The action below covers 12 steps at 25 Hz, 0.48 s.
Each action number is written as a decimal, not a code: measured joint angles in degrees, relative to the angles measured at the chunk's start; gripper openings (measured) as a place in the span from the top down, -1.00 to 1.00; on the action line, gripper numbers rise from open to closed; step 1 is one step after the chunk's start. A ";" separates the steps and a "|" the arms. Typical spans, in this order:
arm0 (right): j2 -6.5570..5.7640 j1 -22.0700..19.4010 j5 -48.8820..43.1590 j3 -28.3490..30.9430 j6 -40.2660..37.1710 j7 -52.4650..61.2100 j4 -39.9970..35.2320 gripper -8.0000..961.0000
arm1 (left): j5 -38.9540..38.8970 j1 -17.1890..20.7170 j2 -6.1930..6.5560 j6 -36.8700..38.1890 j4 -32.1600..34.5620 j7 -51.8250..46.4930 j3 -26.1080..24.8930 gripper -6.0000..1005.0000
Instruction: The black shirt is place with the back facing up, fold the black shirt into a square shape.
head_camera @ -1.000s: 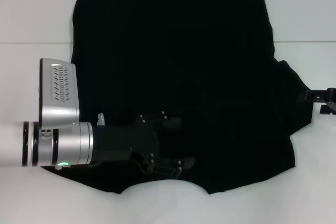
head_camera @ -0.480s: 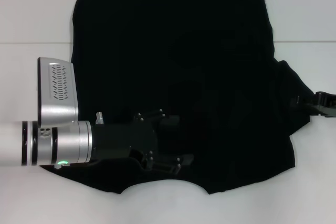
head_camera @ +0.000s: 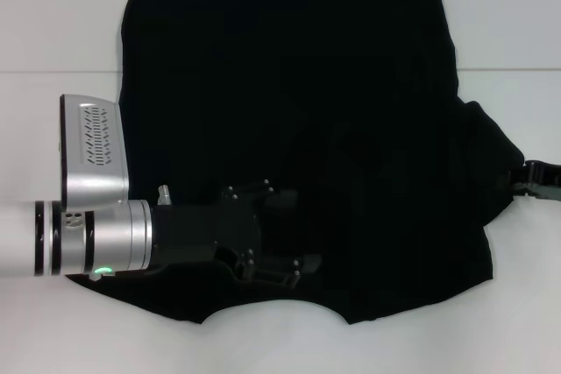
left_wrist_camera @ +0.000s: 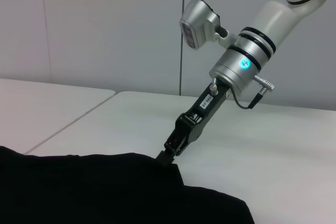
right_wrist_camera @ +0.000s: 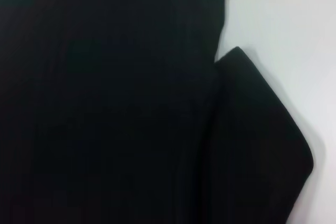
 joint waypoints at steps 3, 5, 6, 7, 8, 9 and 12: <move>0.06 0.14 -0.40 0.00 0.12 0.43 0.13 0.40 | 0.00 0.01 0.00 -0.01 -0.03 0.03 0.00 -0.92; 0.07 0.17 -0.43 0.02 0.22 0.54 0.27 0.48 | 0.00 0.01 0.00 -0.01 -0.02 0.04 0.00 -0.92; 0.08 0.18 -0.44 0.07 0.32 0.55 0.39 0.53 | 0.00 0.01 0.00 -0.01 -0.02 0.05 0.00 -0.91; 0.08 0.18 -0.44 0.15 0.50 0.56 0.53 0.57 | 0.00 0.01 0.00 0.00 0.00 0.07 0.00 -0.91; 0.08 0.18 -0.44 0.19 0.68 0.56 0.63 0.61 | 0.00 0.01 0.00 0.01 0.02 0.09 0.00 -0.92; 0.08 0.18 -0.44 0.22 0.86 0.57 0.71 0.66 | 0.00 0.01 0.00 0.03 0.05 0.11 0.00 -0.92; 0.14 0.04 -0.40 0.48 1.94 0.51 0.78 0.79 | 0.00 0.02 0.00 0.04 0.08 0.15 0.00 -0.91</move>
